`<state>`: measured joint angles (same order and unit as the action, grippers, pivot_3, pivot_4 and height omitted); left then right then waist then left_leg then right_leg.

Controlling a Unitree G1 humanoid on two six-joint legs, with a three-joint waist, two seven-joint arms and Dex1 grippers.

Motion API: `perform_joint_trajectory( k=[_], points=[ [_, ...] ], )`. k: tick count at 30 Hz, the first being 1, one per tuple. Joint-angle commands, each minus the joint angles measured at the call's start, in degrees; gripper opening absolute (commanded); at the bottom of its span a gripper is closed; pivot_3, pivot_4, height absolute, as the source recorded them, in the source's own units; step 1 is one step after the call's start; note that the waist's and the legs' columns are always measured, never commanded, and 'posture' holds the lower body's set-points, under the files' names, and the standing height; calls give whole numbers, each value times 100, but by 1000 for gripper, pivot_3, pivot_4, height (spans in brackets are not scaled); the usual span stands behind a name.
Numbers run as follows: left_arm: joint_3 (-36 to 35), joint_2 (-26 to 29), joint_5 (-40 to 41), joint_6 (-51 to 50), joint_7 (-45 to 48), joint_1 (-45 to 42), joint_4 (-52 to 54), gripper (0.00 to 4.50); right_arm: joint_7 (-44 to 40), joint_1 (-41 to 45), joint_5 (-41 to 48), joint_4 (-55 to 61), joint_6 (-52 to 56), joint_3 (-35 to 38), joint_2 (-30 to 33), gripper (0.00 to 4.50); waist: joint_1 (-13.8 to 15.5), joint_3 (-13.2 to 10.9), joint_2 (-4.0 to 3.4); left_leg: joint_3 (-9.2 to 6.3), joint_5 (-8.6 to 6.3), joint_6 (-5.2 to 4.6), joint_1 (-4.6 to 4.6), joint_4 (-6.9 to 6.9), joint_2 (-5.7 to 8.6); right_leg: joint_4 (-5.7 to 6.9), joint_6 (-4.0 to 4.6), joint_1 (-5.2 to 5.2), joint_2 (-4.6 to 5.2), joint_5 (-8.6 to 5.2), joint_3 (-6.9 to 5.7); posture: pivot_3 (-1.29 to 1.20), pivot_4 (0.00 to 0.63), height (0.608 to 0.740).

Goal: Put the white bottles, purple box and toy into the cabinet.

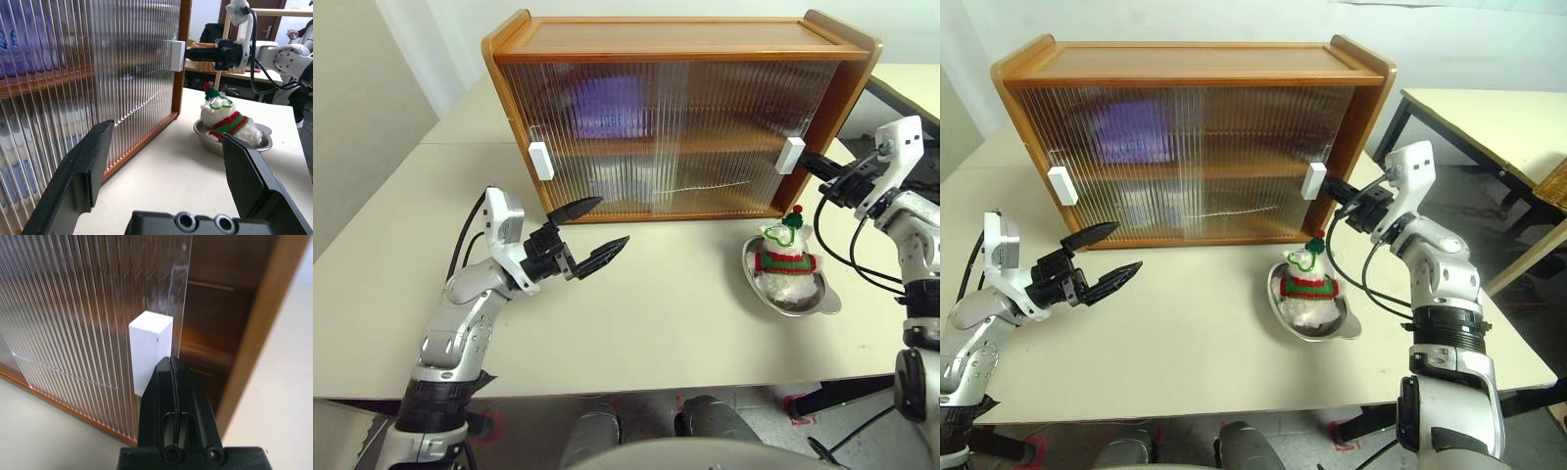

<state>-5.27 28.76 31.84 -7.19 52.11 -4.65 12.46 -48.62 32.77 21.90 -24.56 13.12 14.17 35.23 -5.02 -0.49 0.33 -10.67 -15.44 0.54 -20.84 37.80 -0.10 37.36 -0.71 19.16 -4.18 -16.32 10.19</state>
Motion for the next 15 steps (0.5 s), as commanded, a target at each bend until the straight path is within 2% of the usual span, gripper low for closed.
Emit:
perform_joint_trajectory(
  k=[1,15],
  points=[
    [35,19,-56,-57,-20,78,85,4500,-80,113,29,191,139,-194,-128,29,6,0,0,0,0,0,0,0,0,0,1,0,0,1,0,-78,0,740],
    [62,250,17,-267,169,165,100,4500,-224,391,56,728,531,-694,-710,29,67,2,-4,-2,1,2,-2,-5,-3,0,16,12,-5,8,-5,-69,0,740]
  ],
)
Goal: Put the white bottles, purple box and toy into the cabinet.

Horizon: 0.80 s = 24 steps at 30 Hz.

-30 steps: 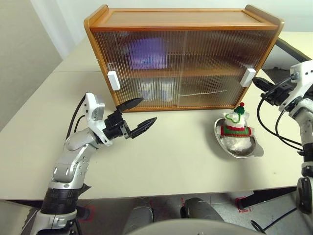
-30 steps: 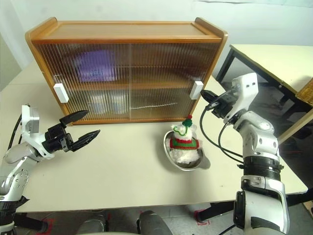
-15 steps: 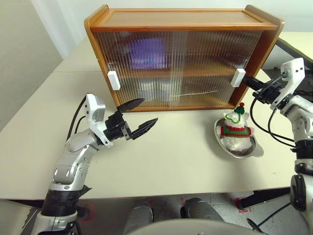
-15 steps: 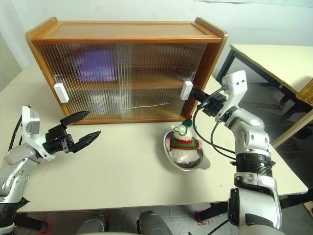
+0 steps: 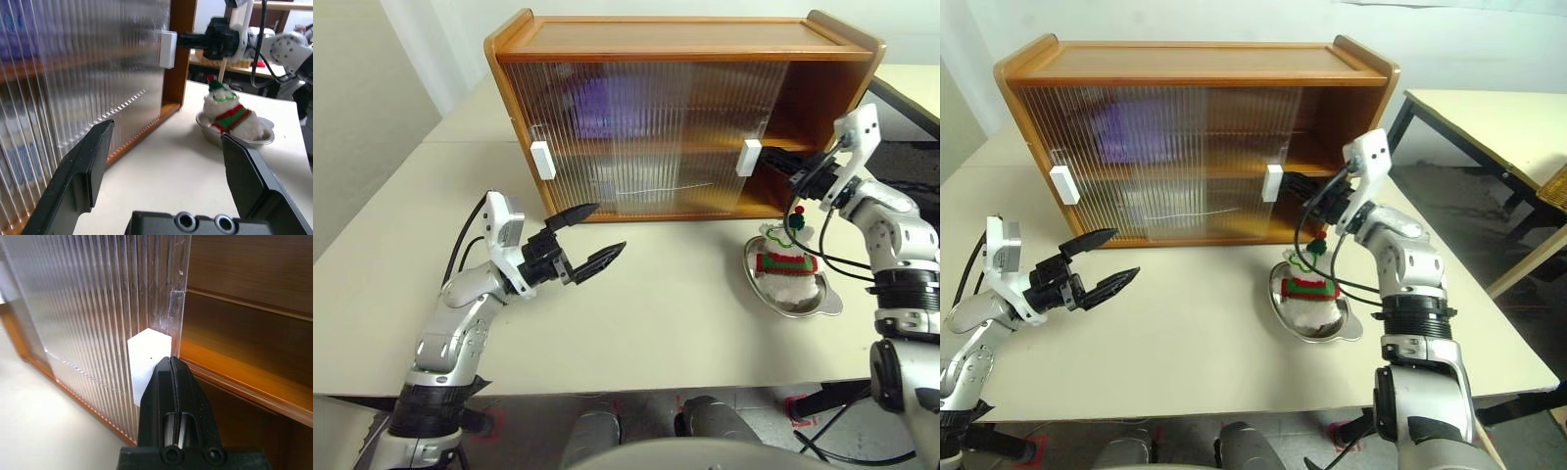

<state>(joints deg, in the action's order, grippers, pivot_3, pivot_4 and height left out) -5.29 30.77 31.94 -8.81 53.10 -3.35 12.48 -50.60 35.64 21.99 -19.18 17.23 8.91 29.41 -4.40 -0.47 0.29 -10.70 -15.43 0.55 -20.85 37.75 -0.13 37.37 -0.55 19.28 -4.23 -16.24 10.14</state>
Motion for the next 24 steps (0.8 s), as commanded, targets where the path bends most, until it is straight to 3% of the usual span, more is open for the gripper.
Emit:
perform_joint_trajectory(
  k=[1,24],
  points=[
    [61,47,11,-124,75,33,97,4500,-15,120,52,219,136,-192,-170,29,8,0,-1,0,0,0,0,0,-2,0,2,1,1,1,0,-66,0,740],
    [276,57,-67,-364,338,-114,19,4500,59,58,130,924,509,-522,-671,29,75,2,-4,-4,3,4,-1,-4,-10,10,29,17,-16,12,-5,-72,0,740]
  ],
)
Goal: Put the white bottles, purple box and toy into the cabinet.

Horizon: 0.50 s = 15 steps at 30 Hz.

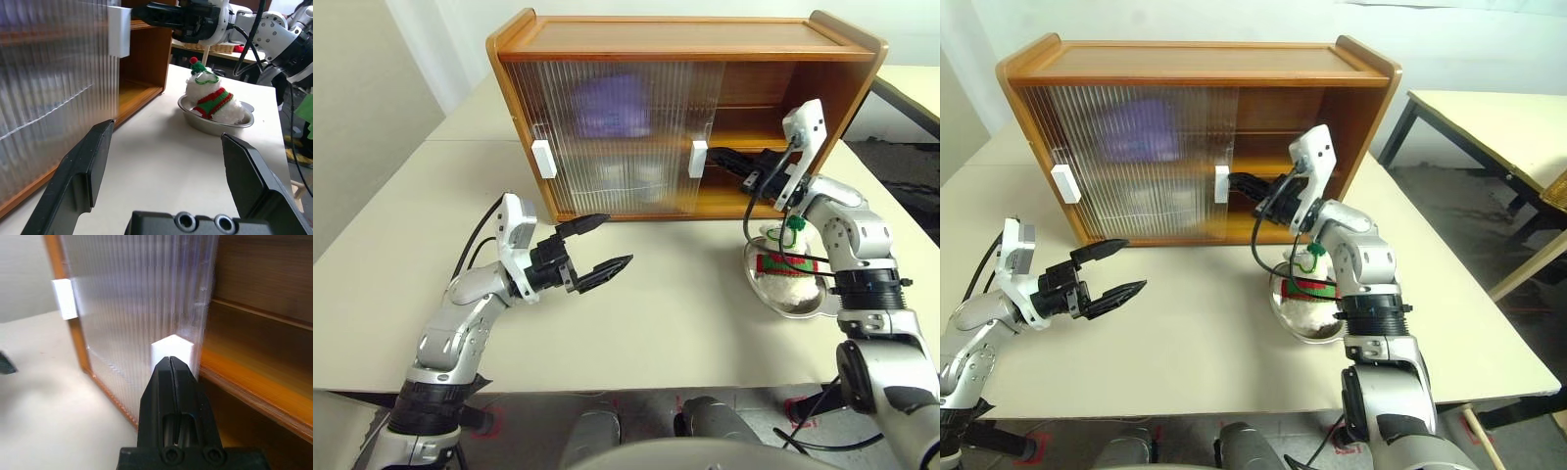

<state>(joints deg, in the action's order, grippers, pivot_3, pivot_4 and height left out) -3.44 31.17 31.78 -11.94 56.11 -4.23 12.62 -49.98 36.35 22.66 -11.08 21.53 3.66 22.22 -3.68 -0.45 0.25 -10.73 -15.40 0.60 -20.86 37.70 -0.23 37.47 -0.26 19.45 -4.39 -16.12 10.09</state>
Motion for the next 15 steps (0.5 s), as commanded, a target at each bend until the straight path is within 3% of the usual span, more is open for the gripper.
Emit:
perform_joint_trajectory(
  k=[1,15],
  points=[
    [88,20,-47,-49,45,-10,10,4500,-9,-12,80,127,99,25,78,29,6,0,0,0,0,0,-1,0,-1,0,0,0,1,0,0,-73,0,740],
    [77,23,-51,-48,104,70,38,4500,-38,-78,151,388,275,-113,48,29,12,0,0,0,1,1,-1,1,-2,5,5,3,-2,0,0,-65,0,740]
  ],
)
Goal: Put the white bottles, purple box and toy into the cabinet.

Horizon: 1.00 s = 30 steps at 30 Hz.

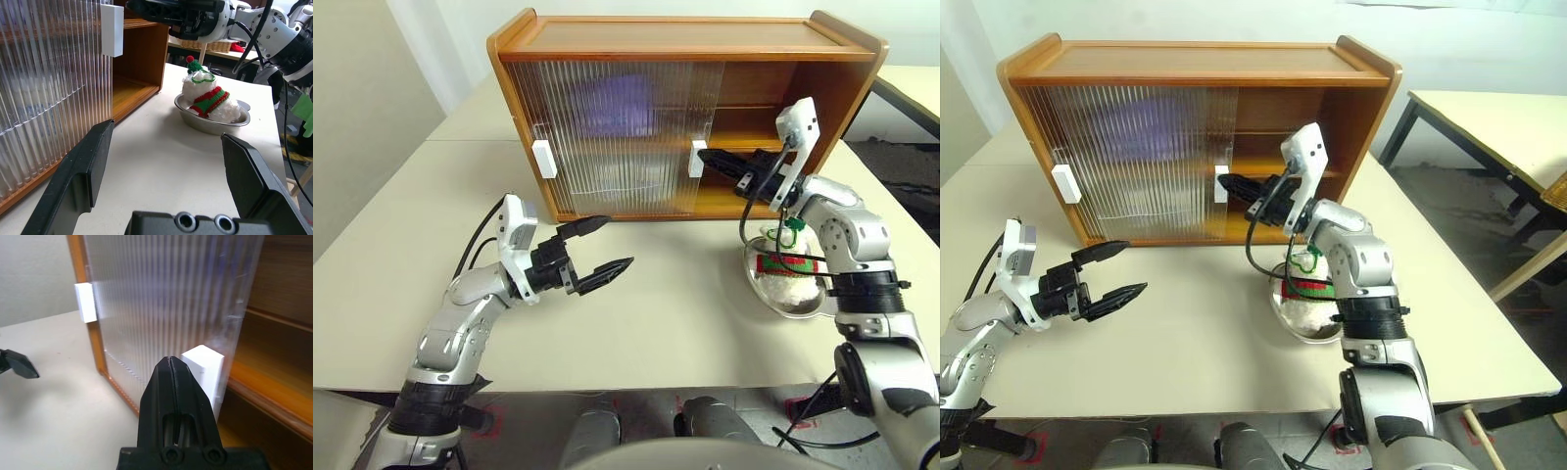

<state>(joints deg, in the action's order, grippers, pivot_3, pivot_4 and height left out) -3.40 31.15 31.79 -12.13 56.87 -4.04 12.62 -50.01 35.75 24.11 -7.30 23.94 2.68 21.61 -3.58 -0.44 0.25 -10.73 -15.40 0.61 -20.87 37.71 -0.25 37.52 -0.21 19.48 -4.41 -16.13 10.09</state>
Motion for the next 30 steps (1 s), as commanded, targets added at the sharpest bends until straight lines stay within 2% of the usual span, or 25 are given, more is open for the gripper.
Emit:
perform_joint_trajectory(
  k=[1,10,22,30],
  points=[
    [67,31,-48,-30,31,63,47,4500,-64,-9,-3,-18,25,19,178,29,5,0,0,0,0,0,0,0,0,0,0,0,1,0,0,-65,0,740],
    [86,24,-56,-9,80,53,1,4500,-33,-58,-64,-232,-85,207,708,29,21,0,0,3,1,1,0,1,-1,4,1,0,-1,0,3,-82,0,740],
    [223,-59,-140,46,165,-155,-170,4500,281,283,-566,-906,-461,-240,143,29,12,2,-2,2,1,1,-1,3,-14,27,0,14,-3,1,8,-78,0,740],
    [214,-51,-147,58,140,-93,-133,4500,86,196,-341,-427,-125,-267,61,29,18,2,-2,4,1,1,-6,-2,-9,33,8,22,-8,-6,2,-73,0,740]
  ],
)
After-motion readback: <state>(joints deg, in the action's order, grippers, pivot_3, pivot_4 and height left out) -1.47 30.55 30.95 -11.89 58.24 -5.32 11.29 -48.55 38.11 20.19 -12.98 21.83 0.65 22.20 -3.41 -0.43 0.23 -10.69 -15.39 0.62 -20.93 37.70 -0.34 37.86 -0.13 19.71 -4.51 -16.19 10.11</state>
